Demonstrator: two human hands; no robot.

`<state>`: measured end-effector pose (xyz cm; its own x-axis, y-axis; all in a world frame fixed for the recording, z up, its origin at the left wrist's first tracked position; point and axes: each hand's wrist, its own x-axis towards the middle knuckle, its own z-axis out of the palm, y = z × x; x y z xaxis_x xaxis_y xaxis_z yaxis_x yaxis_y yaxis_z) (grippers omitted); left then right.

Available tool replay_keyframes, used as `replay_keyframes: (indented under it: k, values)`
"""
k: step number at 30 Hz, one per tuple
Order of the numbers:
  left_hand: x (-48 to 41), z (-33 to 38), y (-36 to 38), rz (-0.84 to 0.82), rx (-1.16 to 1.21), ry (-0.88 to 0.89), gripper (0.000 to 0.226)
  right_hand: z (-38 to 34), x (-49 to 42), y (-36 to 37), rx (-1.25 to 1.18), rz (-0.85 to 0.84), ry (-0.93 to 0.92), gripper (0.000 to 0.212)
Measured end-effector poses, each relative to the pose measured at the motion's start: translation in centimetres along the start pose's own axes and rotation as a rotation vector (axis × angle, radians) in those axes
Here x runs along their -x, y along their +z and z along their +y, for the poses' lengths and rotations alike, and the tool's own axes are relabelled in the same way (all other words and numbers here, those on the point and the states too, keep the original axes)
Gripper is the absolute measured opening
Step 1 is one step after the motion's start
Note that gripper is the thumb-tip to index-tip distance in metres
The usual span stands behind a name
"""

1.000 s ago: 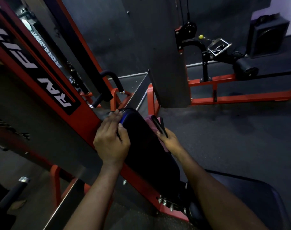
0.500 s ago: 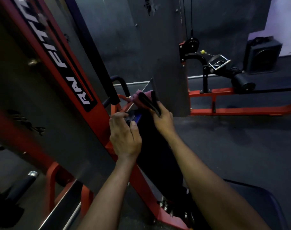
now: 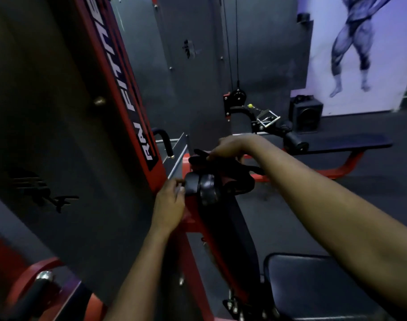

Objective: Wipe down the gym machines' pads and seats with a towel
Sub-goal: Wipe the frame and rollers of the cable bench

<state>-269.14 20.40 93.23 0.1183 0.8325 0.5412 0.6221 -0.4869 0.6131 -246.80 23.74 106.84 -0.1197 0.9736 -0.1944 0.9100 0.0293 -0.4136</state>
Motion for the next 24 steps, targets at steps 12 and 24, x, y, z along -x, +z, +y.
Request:
replay_keyframes:
  k: [12, 24]
  values:
    - [-0.7, -2.6, -0.3, -0.335, 0.254, 0.0, 0.038, -4.3, 1.4, 4.8, -0.464, 0.114, 0.217, 0.041]
    - [-1.2, -4.1, -0.5, -0.393, 0.293, -0.043, 0.032, -9.1, 0.1, 10.0, 0.317, 0.484, 0.512, 0.052]
